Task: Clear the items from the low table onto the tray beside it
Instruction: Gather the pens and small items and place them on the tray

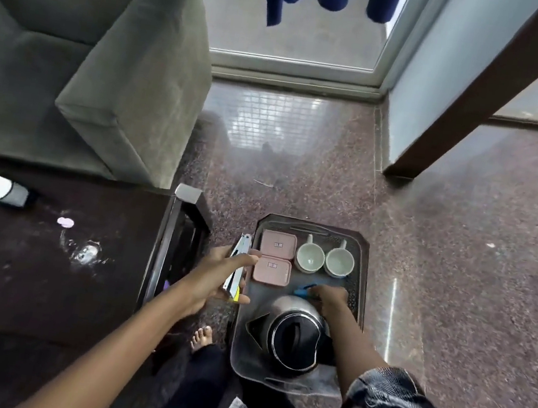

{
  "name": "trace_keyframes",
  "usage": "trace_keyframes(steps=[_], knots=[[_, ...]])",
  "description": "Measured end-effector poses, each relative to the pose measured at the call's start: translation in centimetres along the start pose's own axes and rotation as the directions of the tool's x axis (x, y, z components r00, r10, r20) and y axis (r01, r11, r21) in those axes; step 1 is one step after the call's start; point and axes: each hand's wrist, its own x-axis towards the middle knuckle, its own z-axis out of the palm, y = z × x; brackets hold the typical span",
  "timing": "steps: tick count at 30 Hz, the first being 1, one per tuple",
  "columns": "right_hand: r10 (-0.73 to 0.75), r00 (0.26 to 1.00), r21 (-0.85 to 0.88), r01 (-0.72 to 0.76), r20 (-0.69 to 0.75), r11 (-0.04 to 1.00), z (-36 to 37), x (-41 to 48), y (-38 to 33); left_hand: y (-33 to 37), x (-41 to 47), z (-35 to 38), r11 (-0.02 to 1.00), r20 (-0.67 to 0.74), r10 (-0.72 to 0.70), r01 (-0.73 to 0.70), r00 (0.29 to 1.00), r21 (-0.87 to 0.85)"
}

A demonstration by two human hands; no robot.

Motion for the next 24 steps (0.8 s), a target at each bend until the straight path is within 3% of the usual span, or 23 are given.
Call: trace_keyframes(steps=[3, 7, 13, 16, 18, 21, 24], knots=[[0.001, 1.000, -0.087, 0.001, 0.025, 0.996, 0.5, 1.3, 0.4, -0.3, 0.6, 0.5, 1.000, -0.070, 0.000, 0.001, 0.998, 0.022], [0.039, 0.999, -0.204, -0.035, 0.018, 0.978, 0.9, 4.0, 1.2, -0.5, 1.0, 0.8, 0.998, -0.061, -0.028, 0.031, 0.998, 0.051], [-0.016, 0.997, -0.431, 0.045, 0.072, 0.901, 0.9, 3.6, 1.3, -0.7, 0.8, 1.4, 1.000, -0.024, -0.010, 0.010, 1.000, 0.028], [-0.093, 0.995, -0.471, 0.094, 0.026, 0.877, 0.5, 2.6, 0.3, -1.1, 1.2, 1.5, 1.000, -0.022, -0.014, 0.014, 1.000, -0.003], [-0.184, 0.983, -0.431, 0.172, 0.014, 0.886, 0.0, 1.5, -0.8, -1.2, 1.5, 1.7, 1.000, -0.019, -0.023, 0.023, 1.000, -0.011], [-0.237, 0.948, -0.162, 0.273, 0.212, 0.948, -0.7, -2.4, -3.5, -1.1, 1.9, 2.1, 0.999, 0.002, -0.036, 0.036, 0.999, -0.016], [-0.288, 0.782, 0.108, 0.275, 0.554, 0.955, -1.6, -7.6, -6.2, -1.1, 2.4, 2.4, 0.999, 0.025, -0.031, 0.031, 0.999, 0.016]])
